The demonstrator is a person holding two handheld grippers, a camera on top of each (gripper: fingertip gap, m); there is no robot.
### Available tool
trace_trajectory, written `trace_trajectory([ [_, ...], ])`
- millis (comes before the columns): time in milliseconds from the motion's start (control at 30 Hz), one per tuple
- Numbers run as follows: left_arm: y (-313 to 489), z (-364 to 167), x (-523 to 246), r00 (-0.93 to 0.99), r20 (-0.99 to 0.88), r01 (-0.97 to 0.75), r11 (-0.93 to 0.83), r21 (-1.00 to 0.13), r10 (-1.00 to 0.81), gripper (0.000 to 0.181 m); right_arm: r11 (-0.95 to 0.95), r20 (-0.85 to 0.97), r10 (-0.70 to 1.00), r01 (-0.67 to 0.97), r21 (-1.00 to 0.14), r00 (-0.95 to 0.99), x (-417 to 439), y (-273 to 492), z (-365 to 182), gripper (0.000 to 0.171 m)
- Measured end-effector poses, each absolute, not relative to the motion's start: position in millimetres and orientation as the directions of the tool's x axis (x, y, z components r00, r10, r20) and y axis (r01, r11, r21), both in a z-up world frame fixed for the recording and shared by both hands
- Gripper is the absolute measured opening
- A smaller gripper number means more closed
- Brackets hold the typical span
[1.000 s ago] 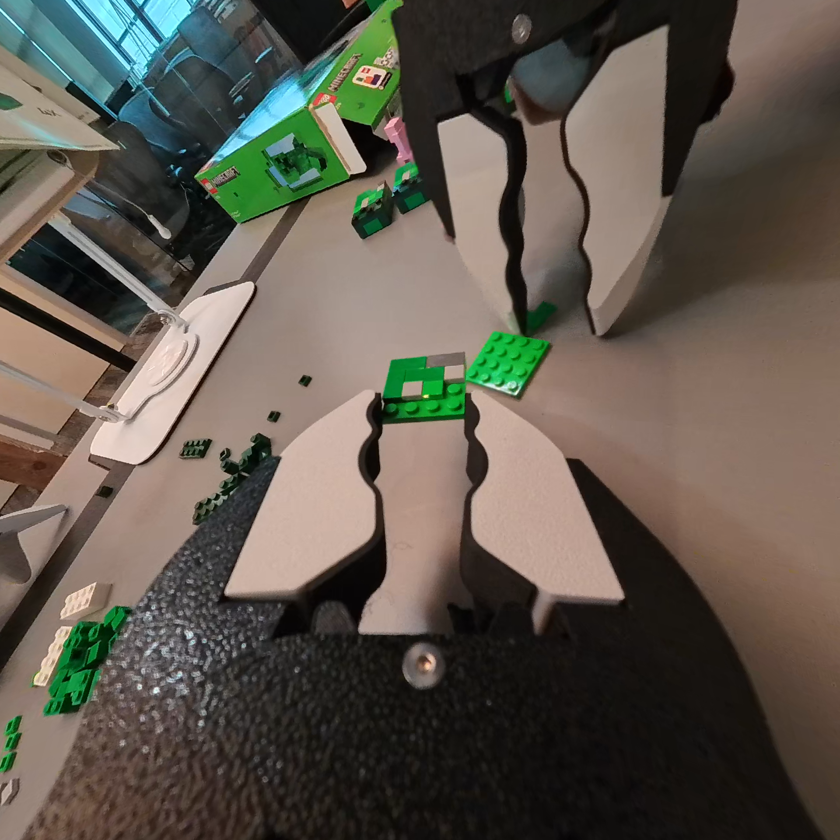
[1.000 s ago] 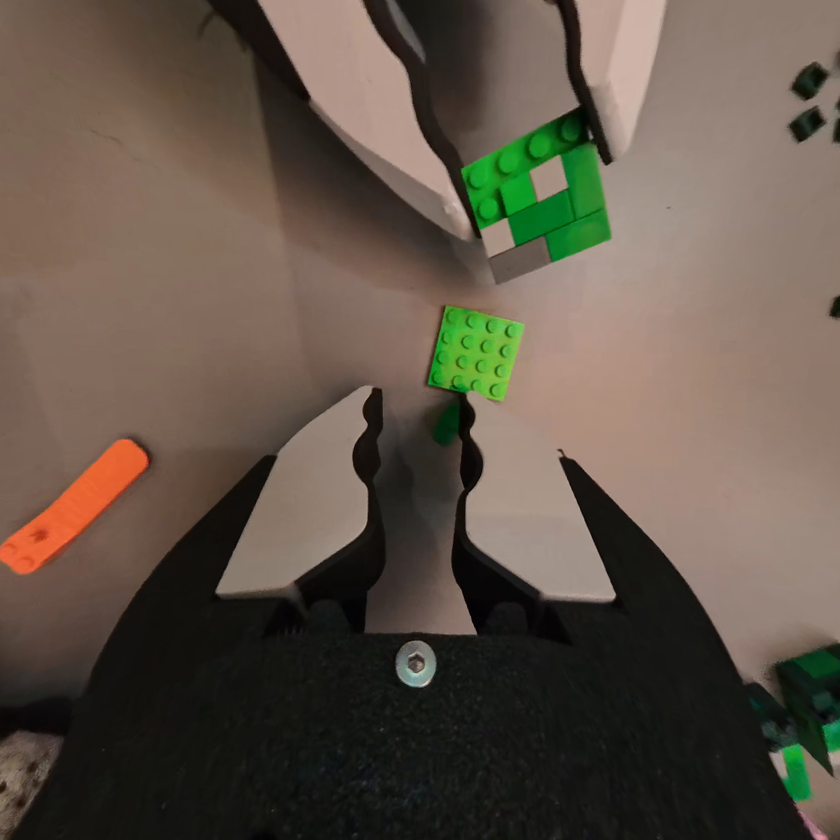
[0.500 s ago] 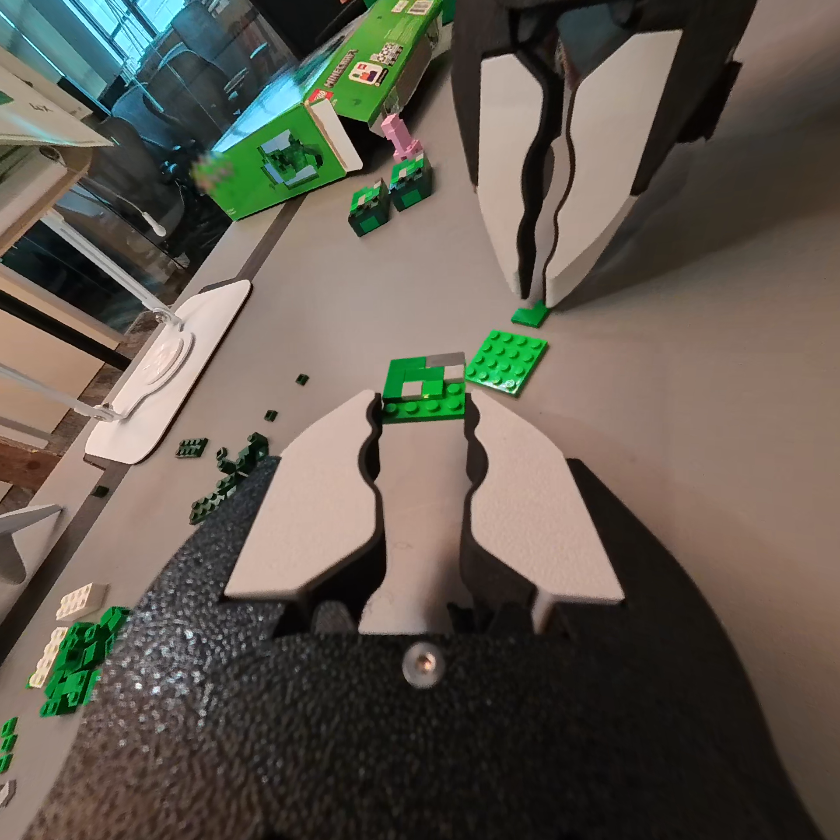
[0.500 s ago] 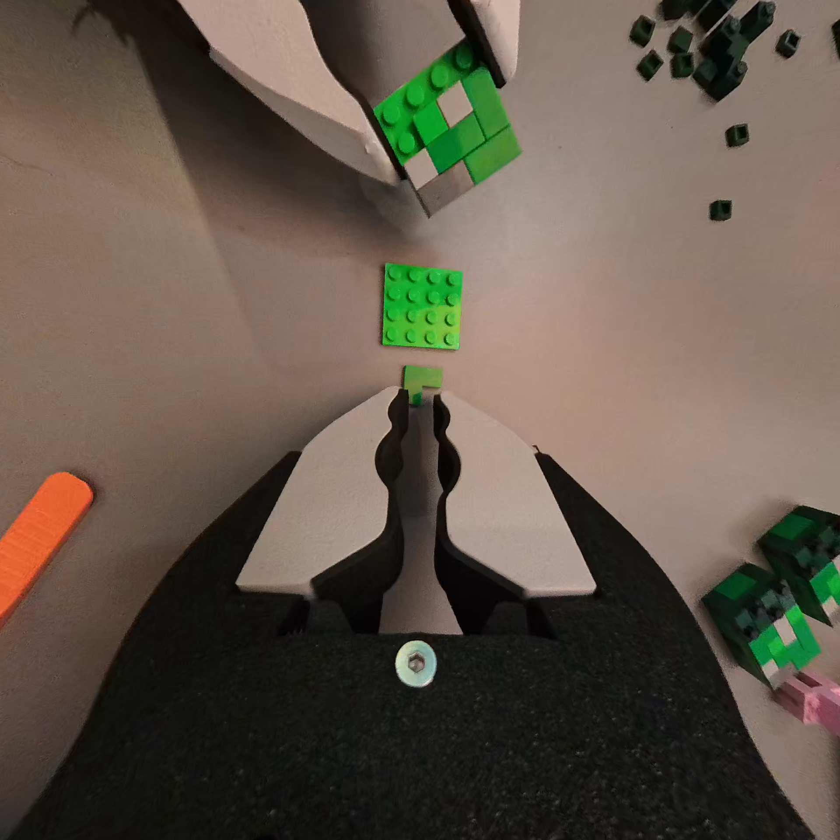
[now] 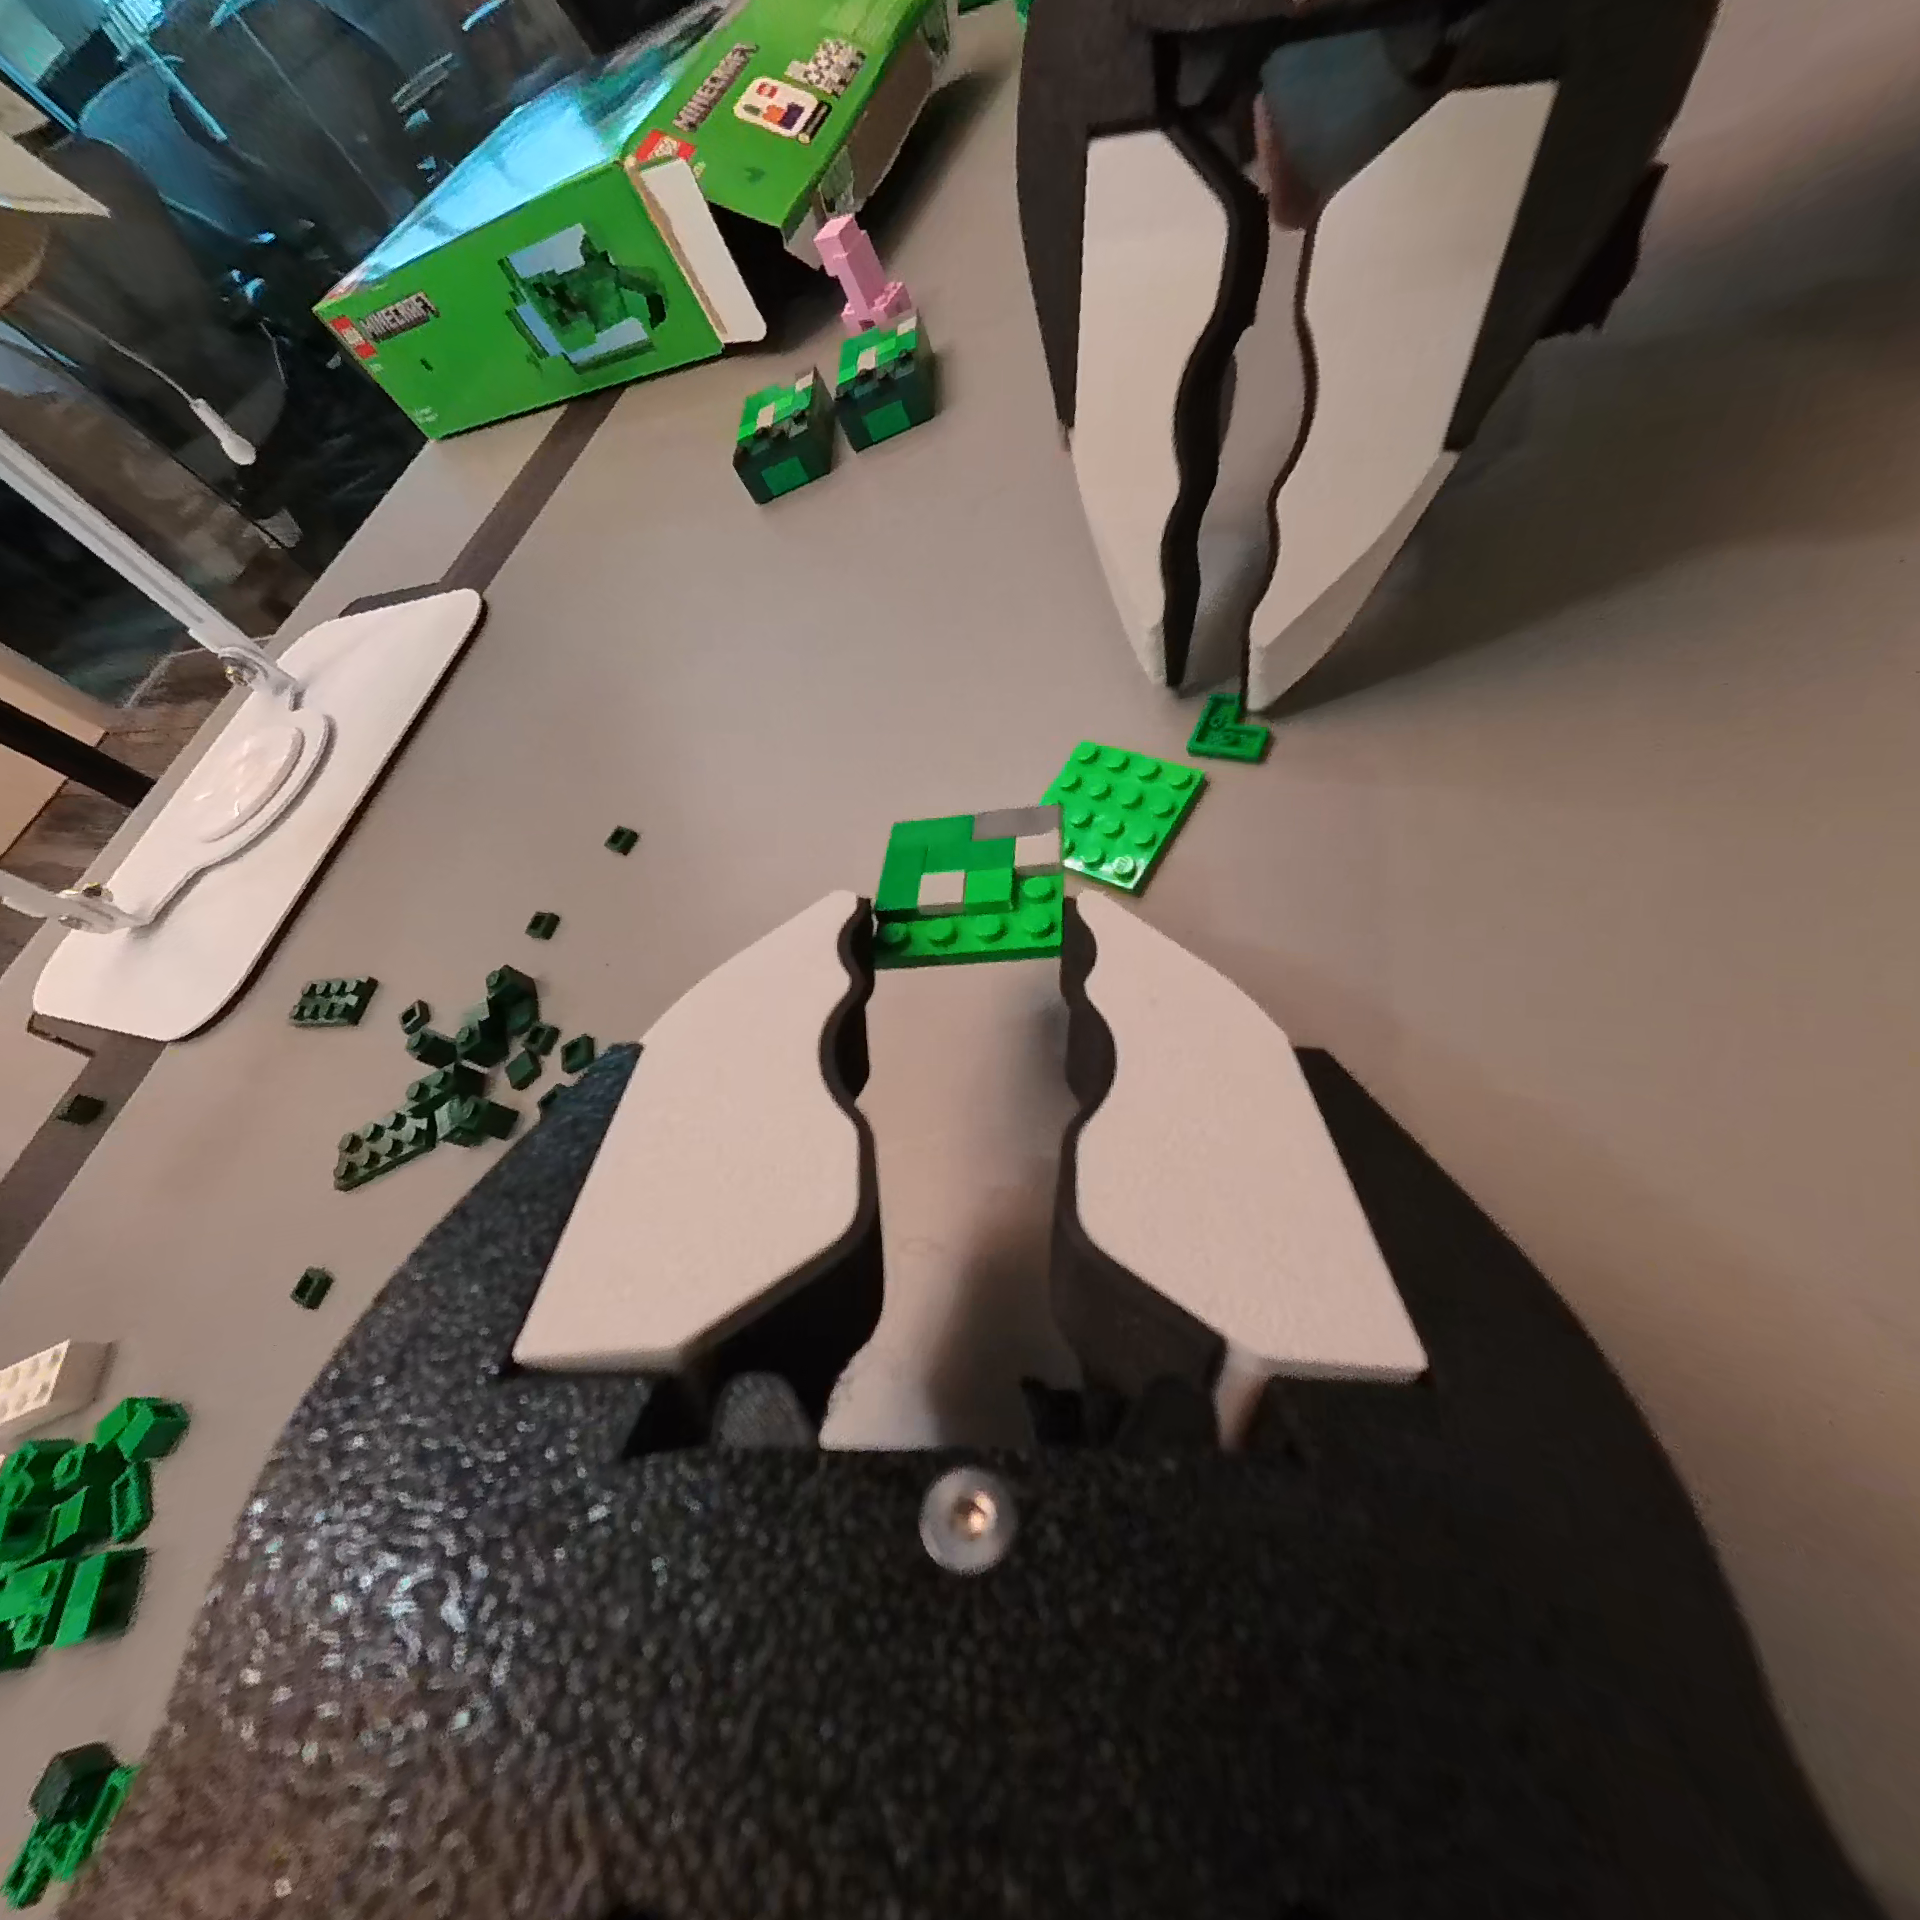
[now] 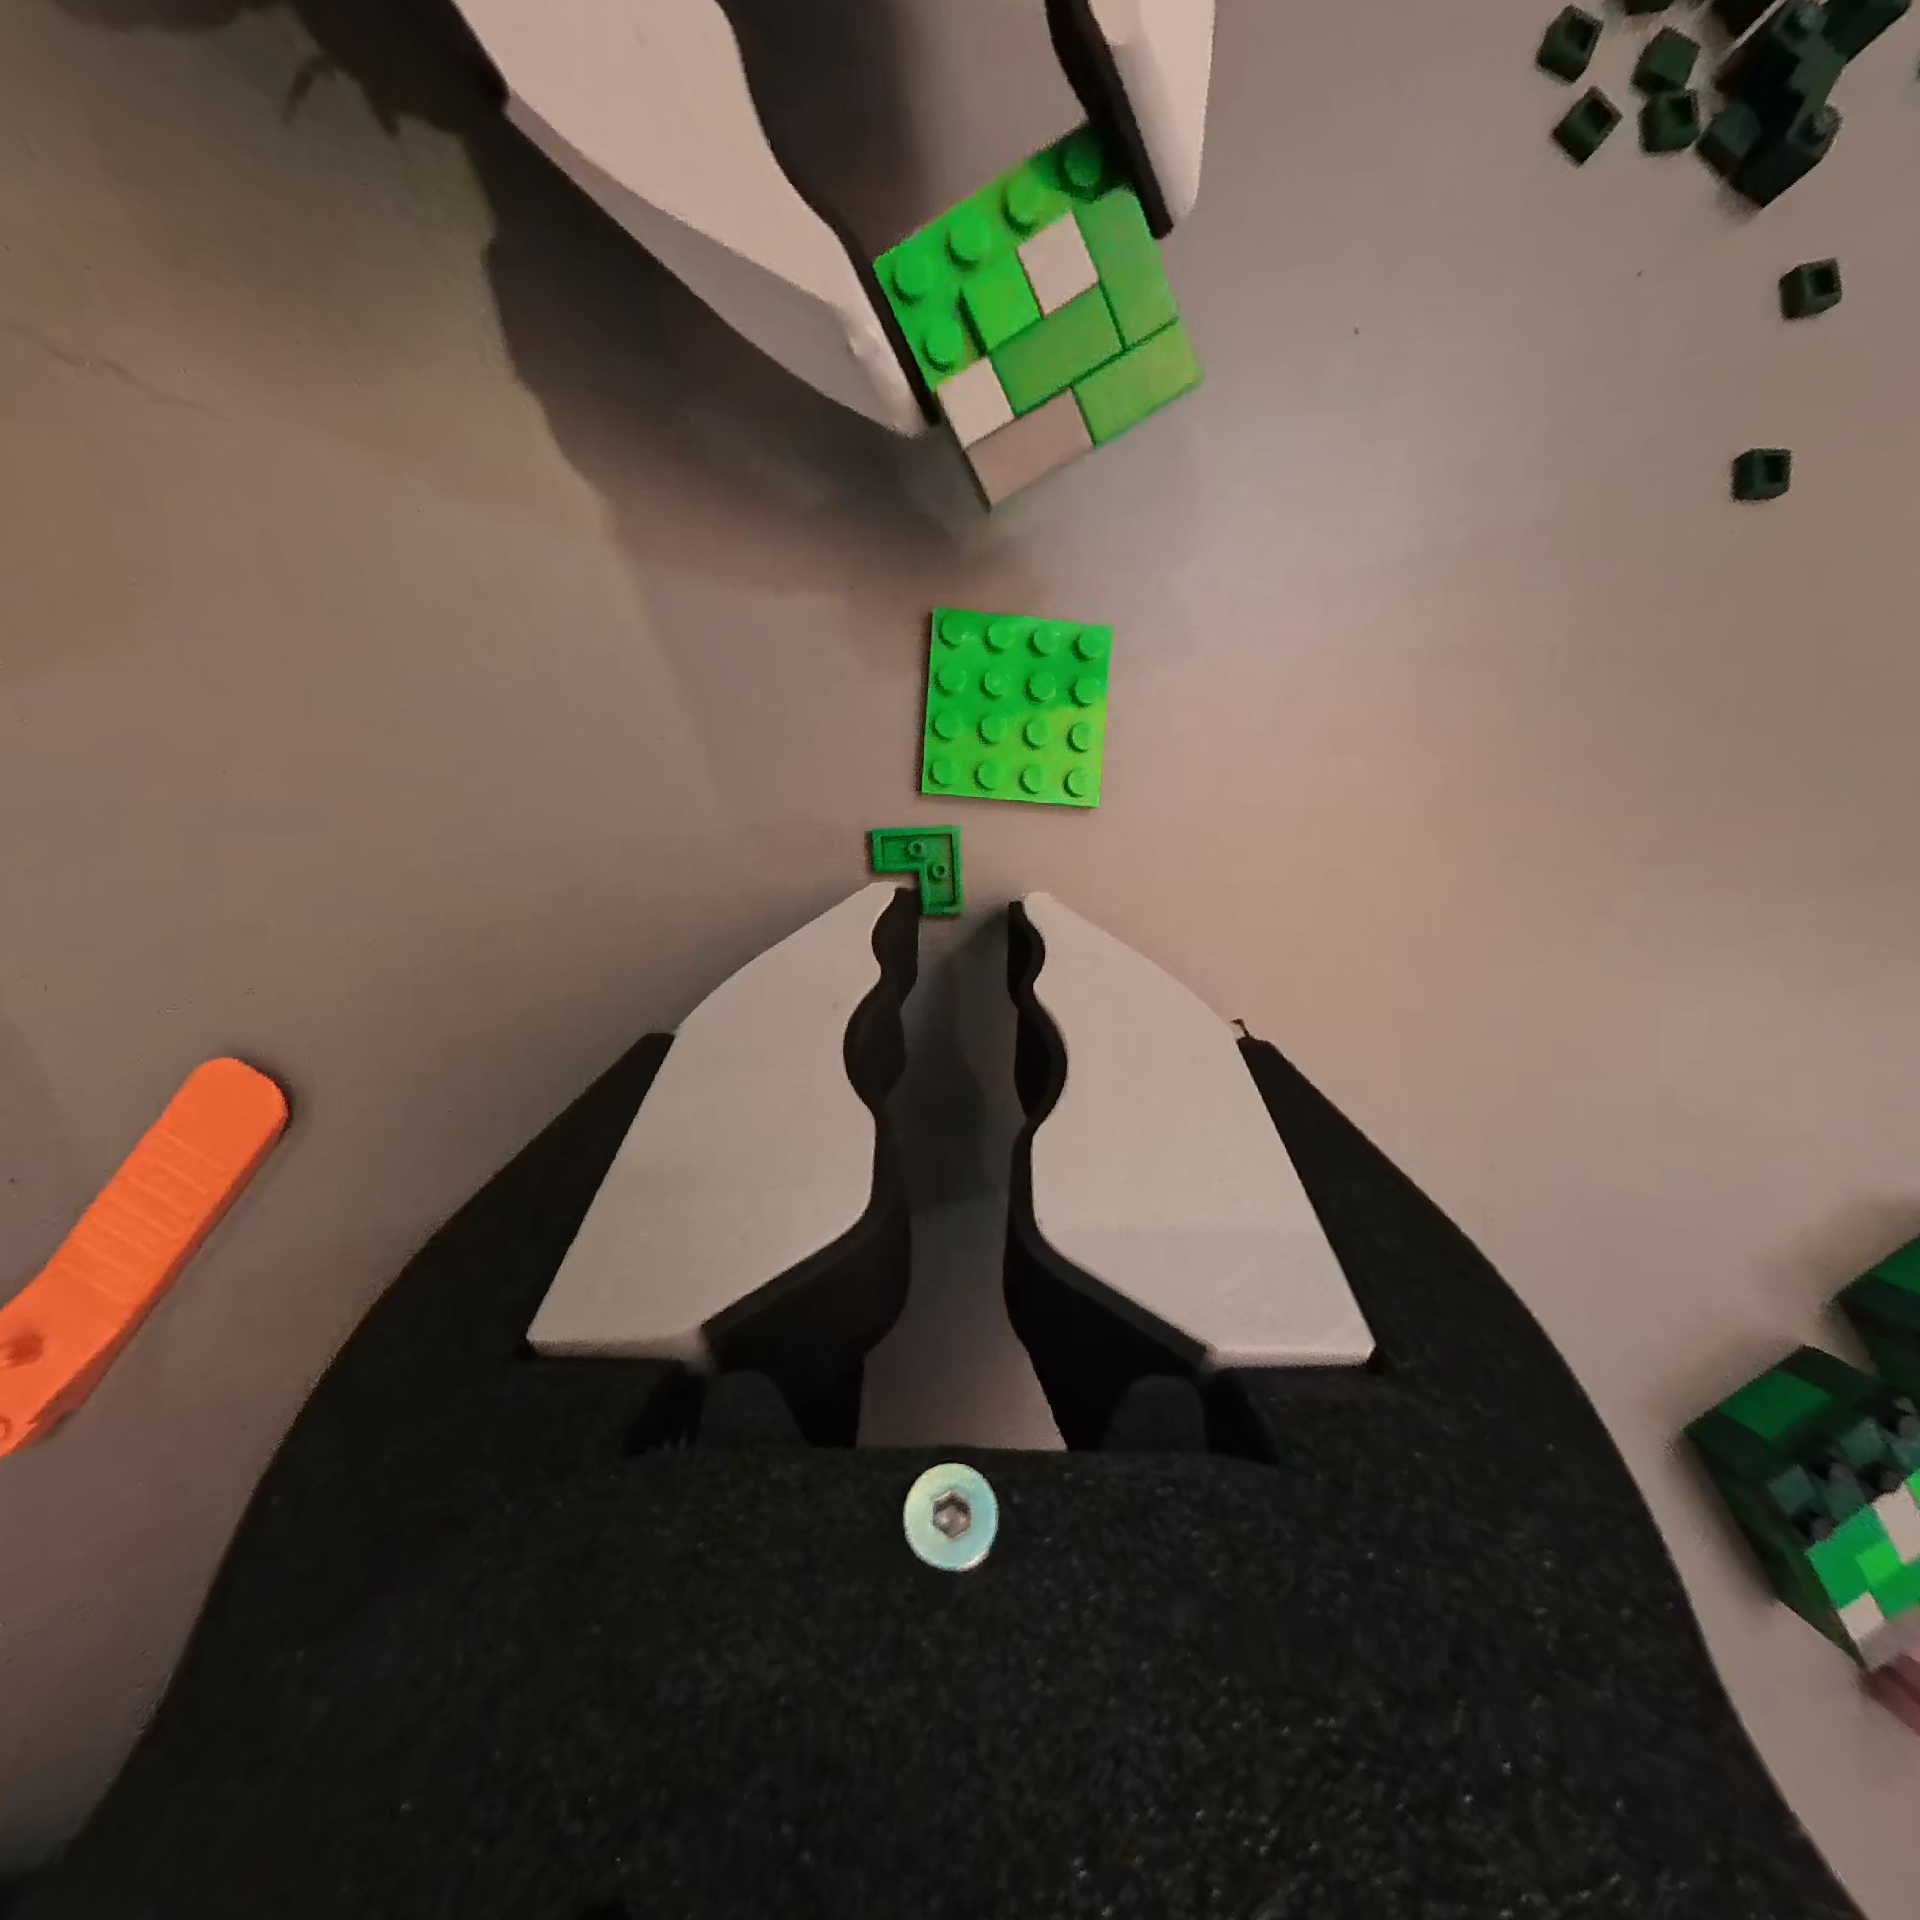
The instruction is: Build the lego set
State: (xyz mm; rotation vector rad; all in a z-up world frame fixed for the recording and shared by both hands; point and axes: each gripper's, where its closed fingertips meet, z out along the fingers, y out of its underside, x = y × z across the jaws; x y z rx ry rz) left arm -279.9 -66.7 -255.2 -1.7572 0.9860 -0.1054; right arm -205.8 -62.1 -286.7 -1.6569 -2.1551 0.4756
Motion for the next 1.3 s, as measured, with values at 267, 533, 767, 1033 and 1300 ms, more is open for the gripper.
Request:
trace_trajectory([
  [267, -67, -256, -279, 0.649, -0.379, -0.569, -0.09, -0.818, -0.659, 0.035, 0.353, 0.158, 0.935, 0.804, -0.478, -0.317, -208, -65, -287, 0.014],
  [533, -69, -258, -277, 0.629, -0.394, -0.588, -0.079, -0.805, -0.67, 0.035, 0.257, 0.064, 0.962, 0.795, -0.549, -0.267, -212, -64, -285, 0.007],
  [767, -79, -266, -268, 0.546, -0.397, -0.629, -0.047, -0.776, -0.738, 0.035, 0.057, -0.139, 0.967, 0.71, -0.702, -0.215, -223, -68, -265, 0.007],
  [1033, -85, -257, -260, 0.479, -0.506, -0.634, 0.115, -0.764, -0.718, 0.056, 0.035, -0.198, 0.948, 0.696, -0.717, -0.251, -230, -74, -262, 0.007],
  [1300, -97, -244, -240, 0.411, -0.646, -0.625, 0.318, -0.713, -0.643, 0.032, 0.041, -0.284, 0.892, 0.688, -0.724, -0.352, -237, -100, -255, 0.007],
])
